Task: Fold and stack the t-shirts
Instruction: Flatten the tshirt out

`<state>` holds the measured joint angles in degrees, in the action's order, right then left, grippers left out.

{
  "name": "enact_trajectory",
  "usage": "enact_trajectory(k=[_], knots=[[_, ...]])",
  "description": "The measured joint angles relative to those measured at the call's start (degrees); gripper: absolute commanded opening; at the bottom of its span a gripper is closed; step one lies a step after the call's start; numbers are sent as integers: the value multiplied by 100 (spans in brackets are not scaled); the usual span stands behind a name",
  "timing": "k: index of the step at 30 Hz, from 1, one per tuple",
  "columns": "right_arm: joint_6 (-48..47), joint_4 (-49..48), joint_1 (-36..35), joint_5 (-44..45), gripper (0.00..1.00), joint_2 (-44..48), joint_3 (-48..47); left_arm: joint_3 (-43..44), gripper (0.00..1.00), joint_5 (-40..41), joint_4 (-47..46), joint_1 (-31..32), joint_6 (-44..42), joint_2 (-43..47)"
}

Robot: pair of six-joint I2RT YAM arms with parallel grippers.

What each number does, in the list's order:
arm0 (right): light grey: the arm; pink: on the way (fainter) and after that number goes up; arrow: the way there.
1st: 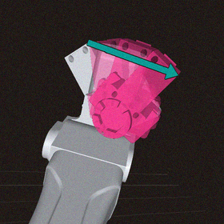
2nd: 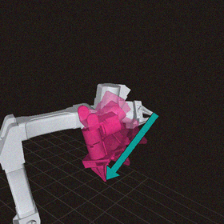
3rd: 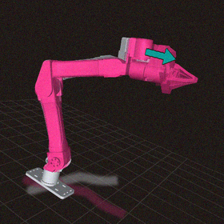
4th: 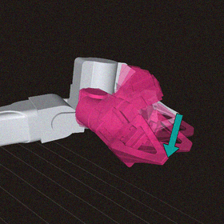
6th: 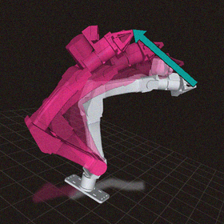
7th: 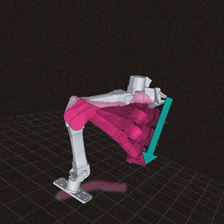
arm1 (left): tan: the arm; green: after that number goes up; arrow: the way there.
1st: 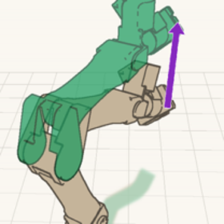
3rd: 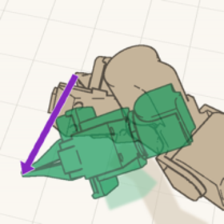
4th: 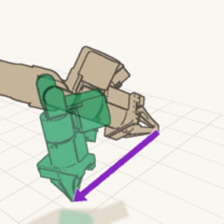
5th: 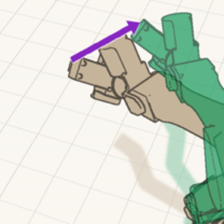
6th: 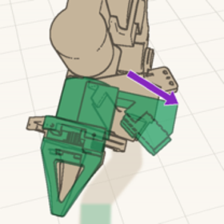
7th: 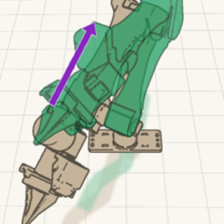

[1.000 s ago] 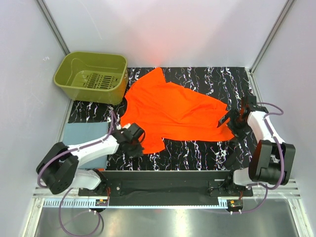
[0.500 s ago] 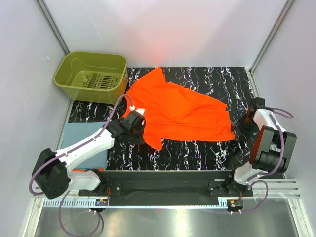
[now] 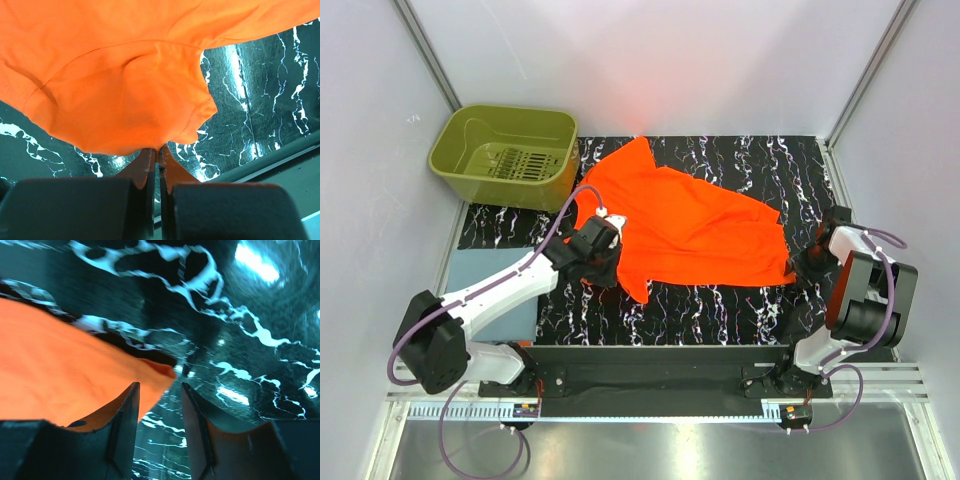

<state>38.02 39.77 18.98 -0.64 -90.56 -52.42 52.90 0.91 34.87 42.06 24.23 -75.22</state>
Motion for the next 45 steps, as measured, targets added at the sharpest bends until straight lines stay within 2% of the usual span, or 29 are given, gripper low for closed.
enact_trajectory(k=[5,12,15,16,19,26,29,37,41,45], knots=[[44,-17,0,-4,46,-26,245,0,0,-118,-2,-57,-22,0],[39,31,7,17,43,-354,-81,-7,0,-160,0,-68,-7,72],[0,26,7,39,29,-463,-188,-9,0,-164,0,-68,28,166],[-26,26,11,44,20,-481,-201,-9,0,-164,-2,-68,42,186],[-83,-31,11,7,1,-514,-214,-9,0,-164,-2,-68,81,234],[-214,-157,-2,107,0,-461,-365,275,0,205,350,-79,-57,378],[-188,-118,-24,166,0,-157,-837,1088,0,522,647,-111,-385,323],[-166,-699,-35,157,0,1043,-2719,4393,0,1585,466,-153,-1912,-321],[-208,-957,-35,122,0,1775,-3156,5292,0,1759,352,-155,-2785,-343],[-404,-1047,-46,98,0,2452,-3539,5796,0,1425,282,-155,-3316,-79]])
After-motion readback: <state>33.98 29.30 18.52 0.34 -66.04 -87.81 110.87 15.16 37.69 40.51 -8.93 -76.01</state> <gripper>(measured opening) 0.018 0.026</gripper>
